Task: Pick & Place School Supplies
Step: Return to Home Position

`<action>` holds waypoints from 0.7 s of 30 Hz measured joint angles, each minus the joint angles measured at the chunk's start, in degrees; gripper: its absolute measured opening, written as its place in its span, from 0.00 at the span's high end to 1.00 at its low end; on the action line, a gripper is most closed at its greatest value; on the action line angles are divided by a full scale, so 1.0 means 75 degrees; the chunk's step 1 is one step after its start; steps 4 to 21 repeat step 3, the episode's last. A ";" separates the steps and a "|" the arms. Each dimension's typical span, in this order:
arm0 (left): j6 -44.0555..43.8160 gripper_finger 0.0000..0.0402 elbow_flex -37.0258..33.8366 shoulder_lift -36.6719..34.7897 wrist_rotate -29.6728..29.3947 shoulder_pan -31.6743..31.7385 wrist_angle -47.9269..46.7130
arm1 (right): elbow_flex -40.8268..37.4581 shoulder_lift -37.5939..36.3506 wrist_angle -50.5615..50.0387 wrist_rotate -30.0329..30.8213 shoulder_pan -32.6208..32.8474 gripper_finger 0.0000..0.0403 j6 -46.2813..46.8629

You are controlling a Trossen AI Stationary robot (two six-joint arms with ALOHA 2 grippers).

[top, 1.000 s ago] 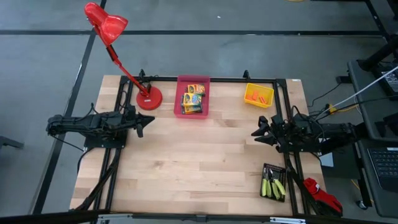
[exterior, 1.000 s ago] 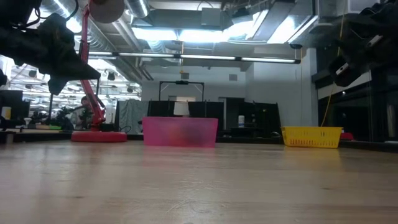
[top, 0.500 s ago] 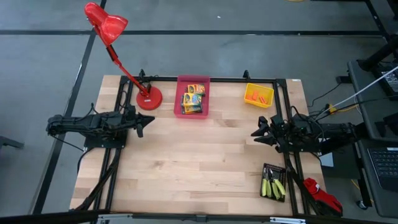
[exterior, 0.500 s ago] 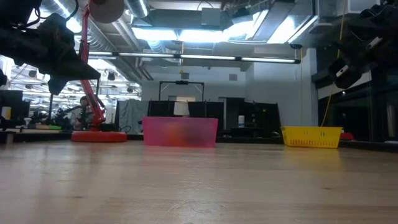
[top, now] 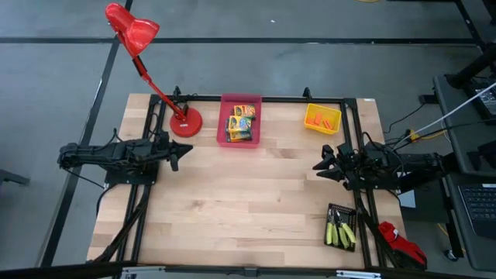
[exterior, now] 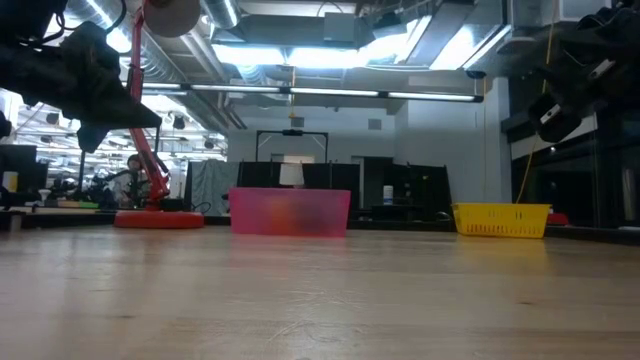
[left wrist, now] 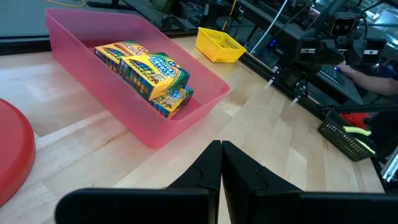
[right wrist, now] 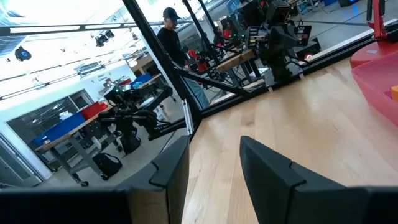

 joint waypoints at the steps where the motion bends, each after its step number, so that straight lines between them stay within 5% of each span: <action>1: 0.0003 0.98 0.0000 0.0000 0.0000 0.0000 0.0000 | 0.0000 0.0000 0.0000 0.0000 0.0000 0.64 0.0000; 21: 0.0000 0.98 0.0000 0.0000 0.0000 0.0000 0.0000 | 0.0000 0.0000 0.0000 0.0000 0.0000 0.64 0.0000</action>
